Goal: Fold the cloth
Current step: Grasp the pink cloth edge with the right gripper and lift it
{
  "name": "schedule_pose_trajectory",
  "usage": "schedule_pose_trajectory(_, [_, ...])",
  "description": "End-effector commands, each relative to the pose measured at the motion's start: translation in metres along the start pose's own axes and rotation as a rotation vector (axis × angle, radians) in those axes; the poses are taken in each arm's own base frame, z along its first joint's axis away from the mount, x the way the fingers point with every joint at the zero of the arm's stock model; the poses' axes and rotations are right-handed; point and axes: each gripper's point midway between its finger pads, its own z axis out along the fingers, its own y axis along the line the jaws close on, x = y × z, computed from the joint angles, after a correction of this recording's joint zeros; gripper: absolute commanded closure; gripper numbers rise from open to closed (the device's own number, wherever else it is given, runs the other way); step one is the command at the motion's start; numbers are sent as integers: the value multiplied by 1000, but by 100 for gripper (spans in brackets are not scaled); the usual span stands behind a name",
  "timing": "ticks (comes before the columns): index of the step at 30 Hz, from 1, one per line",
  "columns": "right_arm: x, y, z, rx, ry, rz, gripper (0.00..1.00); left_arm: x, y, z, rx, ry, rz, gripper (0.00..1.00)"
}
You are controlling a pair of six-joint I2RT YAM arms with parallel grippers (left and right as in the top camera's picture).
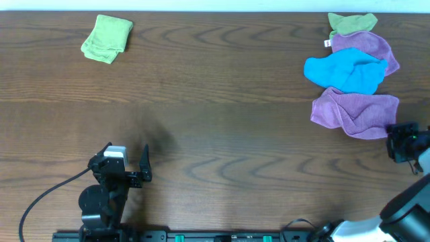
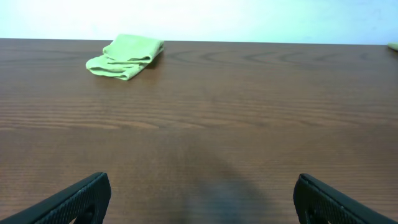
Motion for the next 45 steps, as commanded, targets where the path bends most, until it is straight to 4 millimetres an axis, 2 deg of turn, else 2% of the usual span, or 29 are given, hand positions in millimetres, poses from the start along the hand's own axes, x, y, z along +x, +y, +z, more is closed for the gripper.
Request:
schedule_pose_trajectory(1, [-5, 6, 0, -31, -2, 10, 64, 11, 3, 3, -10, 24, -12, 5])
schedule_pose_trajectory(4, [-6, 7, 0, -35, -7, 7, 98, 11, 3, 3, -10, 23, -11, 5])
schedule_pose_trajectory(9, [-5, 11, -1, -52, -1, 5, 99, 11, 3, 3, -10, 24, -12, 5])
schedule_pose_trajectory(12, [-2, 24, -3, -118, 30, -5, 99, 11, 3, 3, -10, 24, -12, 5])
schedule_pose_trajectory(16, [1, 64, -14, -262, 87, -54, 99, 11, 3, 3, -10, 24, -12, 5])
schedule_pose_trajectory(19, [5, 106, -28, -368, 114, -142, 99, 11, 3, 3, -10, 24, -12, 5])
schedule_pose_trajectory(24, [22, 190, -57, -509, 110, -339, 99, 11, 3, 3, -10, 24, -12, 5])
schedule_pose_trajectory(27, [45, 242, -78, -608, 130, -453, 99, 11, 3, 3, -10, 24, -12, 5])
schedule_pose_trajectory(31, [85, 300, -106, -714, 145, -591, 99, 11, 3, 3, -10, 24, -12, 5])
schedule_pose_trajectory(34, [127, 340, -133, -809, 178, -696, 99, 11, 3, 3, -10, 24, -12, 5])
schedule_pose_trajectory(36, [161, 364, -152, -874, 206, -766, 99, 11, 3, 3, -10, 24, -12, 5])
schedule_pose_trajectory(40, [229, 396, -191, -995, 268, -882, 99, 11, 3, 3, -10, 24, -12, 5])
schedule_pose_trajectory(45, [295, 415, -238, -1139, 346, -991, 99, 11, 3, 3, -10, 24, -12, 5])
